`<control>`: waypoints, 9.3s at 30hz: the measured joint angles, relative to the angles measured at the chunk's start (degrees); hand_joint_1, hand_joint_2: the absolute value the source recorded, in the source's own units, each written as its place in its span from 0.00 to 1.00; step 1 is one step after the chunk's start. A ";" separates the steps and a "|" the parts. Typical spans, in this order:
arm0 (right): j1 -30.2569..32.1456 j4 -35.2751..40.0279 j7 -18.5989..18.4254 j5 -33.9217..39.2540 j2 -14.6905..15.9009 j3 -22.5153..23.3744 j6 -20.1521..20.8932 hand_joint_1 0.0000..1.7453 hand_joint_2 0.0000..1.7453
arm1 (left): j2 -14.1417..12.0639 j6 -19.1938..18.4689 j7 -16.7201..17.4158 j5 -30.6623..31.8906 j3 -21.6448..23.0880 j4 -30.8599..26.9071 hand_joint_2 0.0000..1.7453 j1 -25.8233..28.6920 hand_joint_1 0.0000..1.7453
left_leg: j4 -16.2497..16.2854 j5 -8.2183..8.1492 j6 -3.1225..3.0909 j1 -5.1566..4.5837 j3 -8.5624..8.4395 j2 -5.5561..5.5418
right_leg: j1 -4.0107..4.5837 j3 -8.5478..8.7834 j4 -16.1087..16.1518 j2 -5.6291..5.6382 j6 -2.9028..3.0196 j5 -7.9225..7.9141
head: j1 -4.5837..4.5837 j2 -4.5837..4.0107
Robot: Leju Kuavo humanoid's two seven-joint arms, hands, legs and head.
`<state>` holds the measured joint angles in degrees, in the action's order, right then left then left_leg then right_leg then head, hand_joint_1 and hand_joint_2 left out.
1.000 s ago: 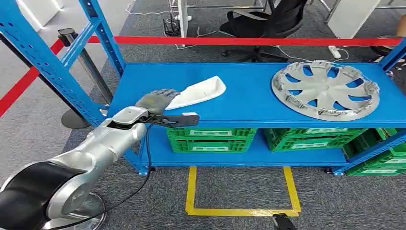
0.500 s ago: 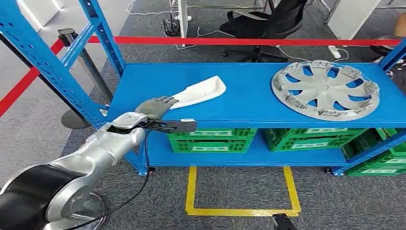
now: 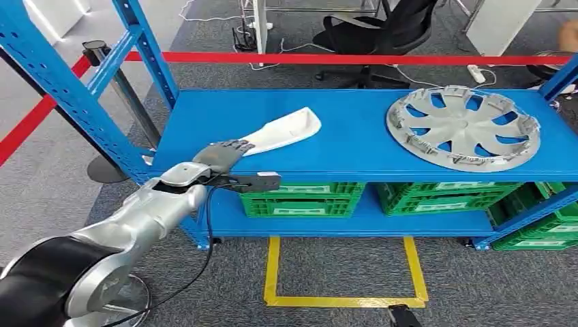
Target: Take the parts from the cabinet and place them on the table.
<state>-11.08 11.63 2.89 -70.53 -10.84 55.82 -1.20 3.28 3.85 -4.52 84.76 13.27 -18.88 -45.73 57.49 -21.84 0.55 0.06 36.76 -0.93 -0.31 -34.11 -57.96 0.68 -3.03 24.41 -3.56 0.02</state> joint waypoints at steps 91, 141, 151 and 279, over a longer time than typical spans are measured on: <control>0.07 0.00 0.13 -0.39 0.09 0.11 -0.07 0.00 0.00 | 1.07 0.13 -0.02 0.09 -1.36 0.00 1.00 -0.87 1.00 | 0.00 0.02 -0.01 0.00 -0.03 0.00 | 0.00 0.00 -0.05 0.03 0.01 -0.01 | 0.00 0.00; 2.02 0.00 1.79 1.55 0.96 1.81 -1.90 0.00 0.00 | 4.94 6.84 -6.29 -8.96 6.38 -36.98 1.00 11.15 1.00 | 0.00 0.01 -0.01 -0.02 0.04 0.02 | -0.01 -0.09 -0.05 0.04 0.01 0.00 | 0.00 0.00; 2.15 0.02 1.79 1.55 1.20 2.01 -1.97 0.00 0.00 | 4.87 7.00 -6.21 -9.84 7.65 -39.39 1.00 12.97 1.00 | 0.00 0.02 -0.01 -0.01 0.04 0.02 | -0.01 -0.10 -0.05 0.03 0.01 0.01 | 0.00 0.00; 3.71 0.13 4.20 2.60 0.81 4.13 -0.85 0.00 0.00 | 2.88 6.30 -15.65 -31.85 -2.84 -41.33 1.00 29.35 1.00 | -1.44 0.77 -3.13 -1.38 -0.63 0.88 | -0.72 0.66 -0.39 0.37 0.77 0.90 | -0.31 0.00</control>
<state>-7.37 11.76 7.08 -67.93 -10.03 59.95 -2.05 6.16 10.14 -20.17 52.92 10.42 -60.22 -16.38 56.05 -21.07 -2.58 -1.32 36.13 -0.05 -1.02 -33.45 -58.35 1.06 -2.26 25.31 -3.87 0.02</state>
